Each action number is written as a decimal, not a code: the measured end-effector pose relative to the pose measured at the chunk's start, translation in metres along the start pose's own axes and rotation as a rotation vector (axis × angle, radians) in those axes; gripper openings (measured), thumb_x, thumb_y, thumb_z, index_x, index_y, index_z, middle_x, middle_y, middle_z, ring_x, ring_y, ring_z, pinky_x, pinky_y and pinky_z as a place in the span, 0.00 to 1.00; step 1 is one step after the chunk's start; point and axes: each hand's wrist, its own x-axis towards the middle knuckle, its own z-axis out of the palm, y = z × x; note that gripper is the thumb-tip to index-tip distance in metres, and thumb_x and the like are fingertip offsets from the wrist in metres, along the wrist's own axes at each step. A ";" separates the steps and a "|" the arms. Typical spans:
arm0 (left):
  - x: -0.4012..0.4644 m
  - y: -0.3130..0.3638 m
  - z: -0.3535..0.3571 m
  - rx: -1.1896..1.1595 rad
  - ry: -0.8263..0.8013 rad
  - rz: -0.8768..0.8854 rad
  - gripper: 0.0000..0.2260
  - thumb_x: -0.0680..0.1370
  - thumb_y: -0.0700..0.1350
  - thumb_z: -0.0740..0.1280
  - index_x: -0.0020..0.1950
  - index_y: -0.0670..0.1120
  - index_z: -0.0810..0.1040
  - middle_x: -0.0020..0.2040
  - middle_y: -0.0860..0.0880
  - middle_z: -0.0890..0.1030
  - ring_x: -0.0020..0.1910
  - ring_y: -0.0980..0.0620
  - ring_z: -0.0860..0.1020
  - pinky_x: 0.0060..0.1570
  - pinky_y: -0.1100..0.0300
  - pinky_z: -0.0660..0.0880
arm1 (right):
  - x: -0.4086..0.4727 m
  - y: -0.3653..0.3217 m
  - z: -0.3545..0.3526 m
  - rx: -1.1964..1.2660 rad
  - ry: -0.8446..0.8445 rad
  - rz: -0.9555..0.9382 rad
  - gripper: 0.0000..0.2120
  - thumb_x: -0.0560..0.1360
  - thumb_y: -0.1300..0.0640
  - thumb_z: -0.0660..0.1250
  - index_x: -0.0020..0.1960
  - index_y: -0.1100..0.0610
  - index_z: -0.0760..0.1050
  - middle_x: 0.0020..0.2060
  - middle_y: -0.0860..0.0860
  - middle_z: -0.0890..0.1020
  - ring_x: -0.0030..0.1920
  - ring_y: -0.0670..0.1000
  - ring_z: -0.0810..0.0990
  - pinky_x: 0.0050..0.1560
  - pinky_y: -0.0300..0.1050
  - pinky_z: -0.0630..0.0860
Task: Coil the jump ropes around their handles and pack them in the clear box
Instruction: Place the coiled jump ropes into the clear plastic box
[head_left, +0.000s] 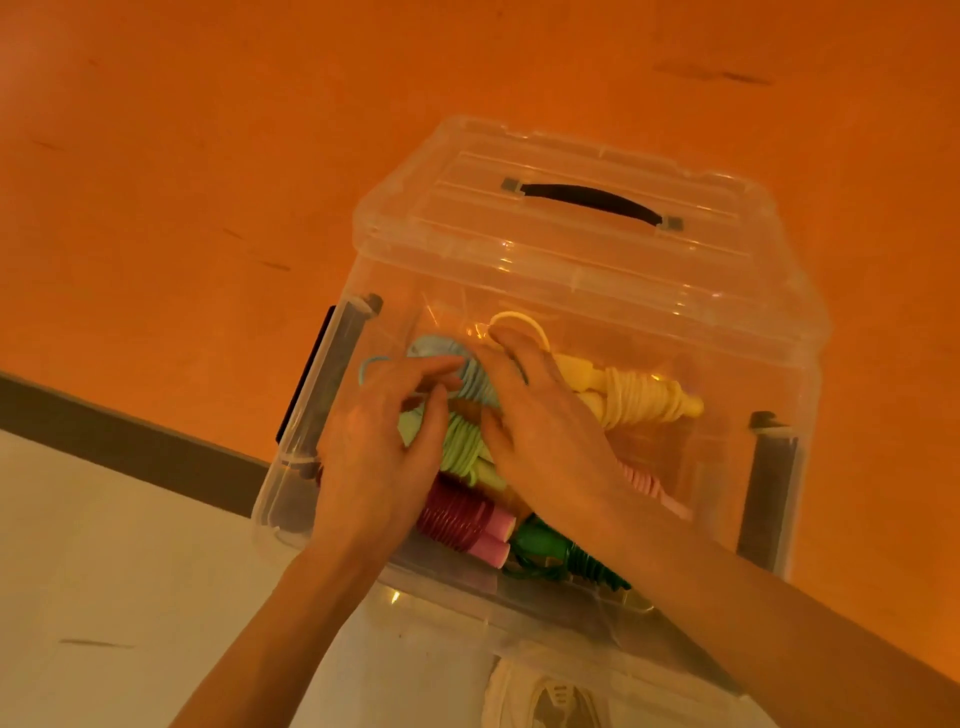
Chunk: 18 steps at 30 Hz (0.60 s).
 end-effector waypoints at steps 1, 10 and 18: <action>0.007 0.007 -0.001 -0.016 0.007 0.012 0.11 0.79 0.45 0.62 0.59 0.54 0.79 0.53 0.58 0.80 0.53 0.58 0.78 0.52 0.61 0.76 | -0.002 -0.005 -0.013 0.048 0.079 -0.009 0.26 0.74 0.63 0.64 0.72 0.56 0.66 0.70 0.54 0.67 0.69 0.55 0.67 0.62 0.49 0.73; 0.092 0.041 -0.005 0.122 -0.066 0.191 0.11 0.79 0.43 0.63 0.60 0.51 0.79 0.56 0.56 0.75 0.57 0.61 0.73 0.55 0.72 0.66 | 0.013 0.033 -0.109 0.198 0.346 0.155 0.14 0.77 0.61 0.63 0.61 0.55 0.77 0.61 0.48 0.75 0.62 0.45 0.71 0.58 0.28 0.65; 0.172 0.030 -0.005 0.554 -0.258 0.100 0.16 0.79 0.46 0.64 0.67 0.47 0.75 0.68 0.40 0.71 0.66 0.39 0.70 0.62 0.50 0.66 | 0.033 0.107 -0.131 -0.108 0.217 0.430 0.18 0.77 0.58 0.63 0.66 0.57 0.72 0.67 0.56 0.70 0.68 0.56 0.66 0.64 0.45 0.62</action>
